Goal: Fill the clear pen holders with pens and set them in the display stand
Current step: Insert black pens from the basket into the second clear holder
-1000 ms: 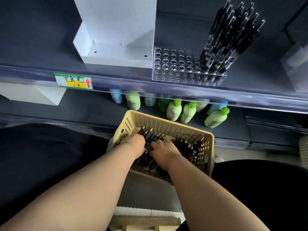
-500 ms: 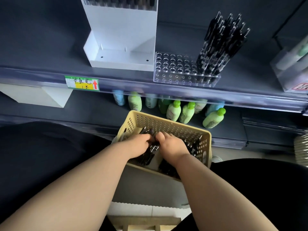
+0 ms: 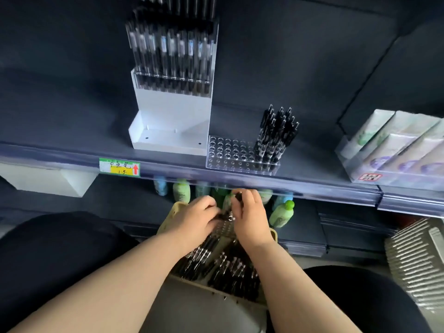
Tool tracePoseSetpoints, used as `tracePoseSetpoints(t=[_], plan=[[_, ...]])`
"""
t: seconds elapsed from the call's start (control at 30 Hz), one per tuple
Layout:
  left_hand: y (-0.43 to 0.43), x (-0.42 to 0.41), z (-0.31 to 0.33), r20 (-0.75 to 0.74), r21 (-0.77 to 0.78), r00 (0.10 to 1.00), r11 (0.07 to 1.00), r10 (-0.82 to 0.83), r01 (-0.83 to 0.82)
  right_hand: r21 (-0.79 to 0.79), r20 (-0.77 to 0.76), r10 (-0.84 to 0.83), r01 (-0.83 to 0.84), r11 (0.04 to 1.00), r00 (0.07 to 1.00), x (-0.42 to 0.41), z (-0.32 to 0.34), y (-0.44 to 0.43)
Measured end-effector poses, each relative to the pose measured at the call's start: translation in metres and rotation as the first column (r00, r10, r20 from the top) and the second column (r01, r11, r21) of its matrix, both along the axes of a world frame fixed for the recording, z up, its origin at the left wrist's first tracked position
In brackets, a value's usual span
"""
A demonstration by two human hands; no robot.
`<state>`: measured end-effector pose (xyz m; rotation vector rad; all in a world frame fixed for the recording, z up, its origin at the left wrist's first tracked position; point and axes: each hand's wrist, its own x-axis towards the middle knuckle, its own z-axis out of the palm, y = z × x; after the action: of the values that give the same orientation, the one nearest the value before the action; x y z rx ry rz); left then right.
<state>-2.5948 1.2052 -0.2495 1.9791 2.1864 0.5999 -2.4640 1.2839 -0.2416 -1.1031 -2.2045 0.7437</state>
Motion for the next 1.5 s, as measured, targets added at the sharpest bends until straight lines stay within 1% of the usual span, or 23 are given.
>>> tracePoseSetpoints(t=[0.07,0.13,0.2,0.33,0.57,0.73,0.83,0.9,1.0,1.1,1.37,1.5], plan=[[0.009,0.004,0.021,0.102,0.132,0.995,0.991,-0.018,0.004,0.035,-0.022,-0.004,0.005,0.999,1.000,0.002,0.019,0.010],[0.018,0.005,0.044,0.230,0.228,0.973,0.972,0.005,-0.059,0.056,-0.054,-0.013,0.016,0.998,0.998,0.006,0.038,0.020],[0.025,0.002,0.064,0.346,0.284,0.938,0.948,0.037,-0.142,0.039,-0.115,-0.036,0.040,0.998,0.993,0.008,0.057,0.029],[0.046,-0.011,0.090,0.476,0.316,0.879,0.925,0.037,-0.210,0.072,-0.232,-0.046,0.064,0.995,0.972,0.008,0.097,0.047],[0.092,-0.018,0.114,0.527,0.442,0.850,0.859,-0.016,-0.259,0.173,-0.261,-0.013,0.060,0.983,0.965,-0.005,0.149,0.092],[0.123,-0.018,0.122,0.514,0.499,0.854,0.837,-0.075,-0.227,0.272,-0.210,-0.019,0.077,0.959,0.977,-0.021,0.168,0.124],[0.136,-0.018,0.119,0.478,0.519,0.874,0.830,-0.082,-0.206,0.298,-0.146,-0.034,0.077,0.952,0.989,-0.027,0.166,0.139],[0.140,-0.019,0.114,0.479,0.518,0.874,0.829,-0.076,-0.212,0.318,-0.120,-0.040,0.077,0.945,0.992,-0.028,0.161,0.145],[0.144,-0.024,0.108,0.522,0.485,0.853,0.832,-0.030,-0.268,0.310,-0.051,-0.046,0.059,0.949,0.998,-0.028,0.155,0.153],[0.147,-0.028,0.106,0.531,0.458,0.847,0.837,0.012,-0.299,0.293,0.000,-0.048,0.046,0.955,0.999,-0.029,0.156,0.158],[0.149,-0.027,0.105,0.528,0.453,0.849,0.843,0.011,-0.292,0.239,-0.011,-0.044,0.045,0.970,0.999,-0.034,0.158,0.162],[0.150,-0.025,0.105,0.544,0.445,0.839,0.848,-0.002,-0.287,0.263,0.007,-0.056,0.053,0.963,0.998,-0.034,0.159,0.162]])
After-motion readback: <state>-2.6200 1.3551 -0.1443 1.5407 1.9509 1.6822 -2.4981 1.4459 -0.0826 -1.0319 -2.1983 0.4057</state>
